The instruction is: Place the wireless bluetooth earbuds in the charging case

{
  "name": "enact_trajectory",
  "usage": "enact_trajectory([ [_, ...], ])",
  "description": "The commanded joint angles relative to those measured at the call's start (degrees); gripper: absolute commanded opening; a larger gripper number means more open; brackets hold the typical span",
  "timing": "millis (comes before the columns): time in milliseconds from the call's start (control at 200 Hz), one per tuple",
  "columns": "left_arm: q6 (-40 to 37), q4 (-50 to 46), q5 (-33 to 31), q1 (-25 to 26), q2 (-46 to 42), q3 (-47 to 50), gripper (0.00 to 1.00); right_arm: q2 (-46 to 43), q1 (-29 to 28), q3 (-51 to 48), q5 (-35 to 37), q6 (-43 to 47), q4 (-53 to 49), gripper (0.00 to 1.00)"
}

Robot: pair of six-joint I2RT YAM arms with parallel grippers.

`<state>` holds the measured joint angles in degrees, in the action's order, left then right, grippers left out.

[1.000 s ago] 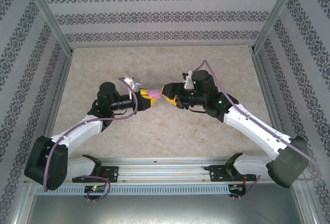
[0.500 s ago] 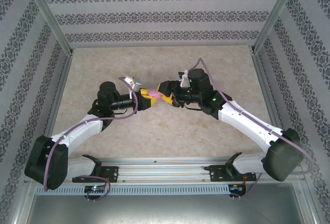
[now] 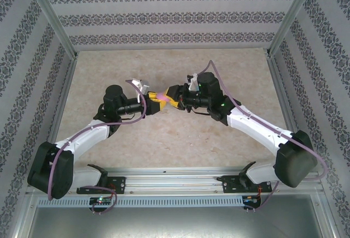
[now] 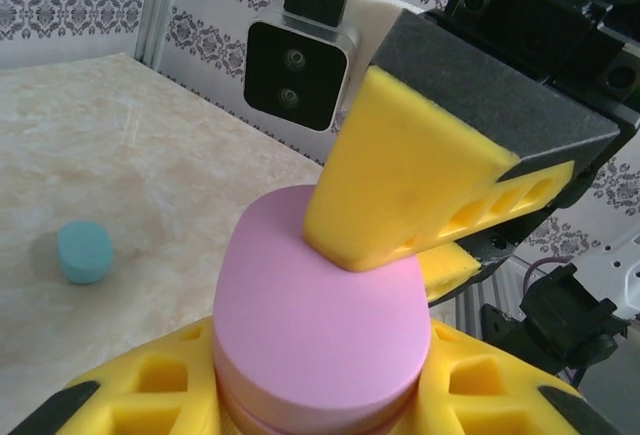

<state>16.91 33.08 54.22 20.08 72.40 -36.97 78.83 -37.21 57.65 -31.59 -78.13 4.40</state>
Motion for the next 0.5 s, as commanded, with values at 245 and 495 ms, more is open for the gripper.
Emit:
enact_trajectory([
  [245,-2.7,0.2,3.2,0.6,-1.3,-1.5,0.49,3.1,0.9,-0.5,-3.4,-1.9,7.0,0.16],
  [495,-10.2,-11.6,-4.2,-1.8,-7.2,-0.4,0.65,3.9,5.0,0.1,0.0,6.3,-2.7,0.16],
])
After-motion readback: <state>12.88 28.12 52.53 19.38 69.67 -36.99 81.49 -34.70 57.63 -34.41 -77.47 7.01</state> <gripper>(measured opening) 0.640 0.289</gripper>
